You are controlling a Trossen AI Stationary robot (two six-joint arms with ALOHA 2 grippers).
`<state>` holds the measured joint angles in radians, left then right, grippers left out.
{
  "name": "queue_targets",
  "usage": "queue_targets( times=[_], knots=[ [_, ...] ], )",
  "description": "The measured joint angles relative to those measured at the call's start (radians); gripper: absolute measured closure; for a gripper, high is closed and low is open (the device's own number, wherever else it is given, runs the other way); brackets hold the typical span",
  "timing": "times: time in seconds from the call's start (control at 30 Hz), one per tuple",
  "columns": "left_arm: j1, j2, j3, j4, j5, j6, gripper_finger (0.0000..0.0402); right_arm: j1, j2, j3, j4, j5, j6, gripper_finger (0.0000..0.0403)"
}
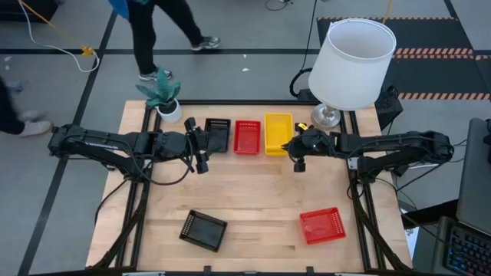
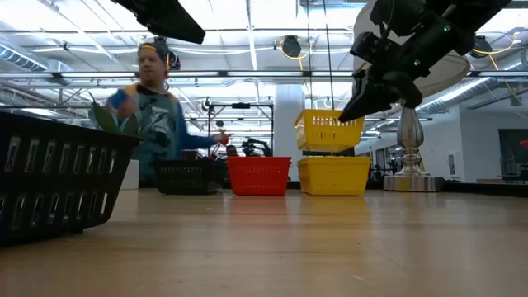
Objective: Stack baskets by color
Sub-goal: Stack the left yellow bin on the stacked yellow bins
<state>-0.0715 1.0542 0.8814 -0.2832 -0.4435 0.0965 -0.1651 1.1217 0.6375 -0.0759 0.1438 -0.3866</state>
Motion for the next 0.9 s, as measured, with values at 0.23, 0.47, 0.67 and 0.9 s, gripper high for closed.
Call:
queue_targets(
  times=[0.23, 0.47, 0.67, 0.9],
  knots=[
    [0.0, 0.0, 0.0, 0.0, 0.0, 0.003, 0.0174, -0.042, 0.001, -0.005, -0.002, -0.044, 0.0, 0.0399],
    [0.0, 0.0, 0.0, 0.0, 0.0, 0.003, 0.0174, -0.052, 0.036, -0.005, 0.003, -0.07, 0.0, 0.0399],
    [0.0, 0.0, 0.0, 0.0, 0.0, 0.003, 0.0174, -0.052, 0.038, -0.005, 0.0, -0.069, 0.0, 0.0399],
    [0.0, 0.0, 0.0, 0.0, 0.0, 0.003, 0.0174, -0.052, 0.038, -0.018, 0.024, -0.07, 0.0, 0.0399]
  ],
)
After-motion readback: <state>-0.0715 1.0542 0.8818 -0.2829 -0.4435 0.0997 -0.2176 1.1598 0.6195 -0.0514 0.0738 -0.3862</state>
